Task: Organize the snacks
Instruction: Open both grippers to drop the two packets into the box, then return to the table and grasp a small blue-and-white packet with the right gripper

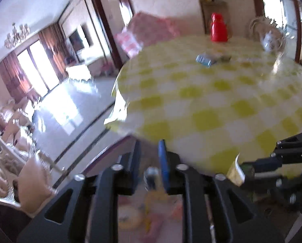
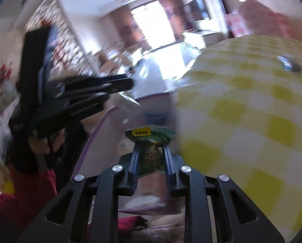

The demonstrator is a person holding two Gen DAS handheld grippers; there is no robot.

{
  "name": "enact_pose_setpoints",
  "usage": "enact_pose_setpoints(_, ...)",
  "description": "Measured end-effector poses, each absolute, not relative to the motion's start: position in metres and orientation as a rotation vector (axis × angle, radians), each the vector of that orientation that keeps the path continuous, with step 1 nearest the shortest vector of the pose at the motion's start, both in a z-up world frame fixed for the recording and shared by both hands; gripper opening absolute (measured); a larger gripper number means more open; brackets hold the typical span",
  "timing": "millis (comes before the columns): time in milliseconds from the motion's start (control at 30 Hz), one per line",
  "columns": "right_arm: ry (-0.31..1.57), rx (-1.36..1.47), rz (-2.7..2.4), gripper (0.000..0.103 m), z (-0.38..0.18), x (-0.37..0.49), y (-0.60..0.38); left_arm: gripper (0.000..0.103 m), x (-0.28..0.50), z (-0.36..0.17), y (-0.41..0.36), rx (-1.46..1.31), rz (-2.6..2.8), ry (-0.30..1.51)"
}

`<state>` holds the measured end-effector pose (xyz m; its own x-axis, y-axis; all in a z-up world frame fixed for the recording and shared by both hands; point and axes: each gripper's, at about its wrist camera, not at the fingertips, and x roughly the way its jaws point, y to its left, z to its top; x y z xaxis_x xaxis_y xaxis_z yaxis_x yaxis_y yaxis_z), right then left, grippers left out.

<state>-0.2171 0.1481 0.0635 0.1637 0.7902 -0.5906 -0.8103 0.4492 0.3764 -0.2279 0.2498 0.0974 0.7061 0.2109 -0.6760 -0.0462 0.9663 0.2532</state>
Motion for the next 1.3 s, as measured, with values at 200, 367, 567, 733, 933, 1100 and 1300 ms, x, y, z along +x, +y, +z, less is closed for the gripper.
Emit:
enact_pose_setpoints(200,0.787,-0.009,1.067,0.061,0.063,-0.209,0.141,0.094,-0.212,0.079,0.279,0.271,0.517,0.814)
enact_pose_setpoints(367,0.776,0.140,0.831,0.065,0.069,-0.164,0.064,0.099,-0.209,0.096,0.247,0.171,0.493,0.642)
enact_pose_setpoints(567,0.725,0.287,0.482,0.077,0.066,-0.117,-0.043,0.101,-0.177,0.122,0.167,-0.065,0.181,0.592)
enact_pose_setpoints(733,0.710,0.280,0.276,0.080,0.062,-0.094,-0.117,0.101,-0.101,0.126,0.099,-0.180,0.013,0.613)
enact_pose_setpoints(933,0.709,0.334,0.060,0.081,0.044,-0.057,-0.195,0.101,0.007,0.082,0.028,-0.218,-0.025,0.680)
enact_pose_setpoints(1100,0.710,0.341,-0.030,0.081,0.038,-0.010,-0.226,0.101,0.075,0.049,-0.002,-0.278,0.021,0.707)
enact_pose_setpoints(1300,0.738,0.212,-0.071,0.064,0.034,0.073,-0.222,0.101,0.120,0.030,-0.004,-0.424,0.008,0.685)
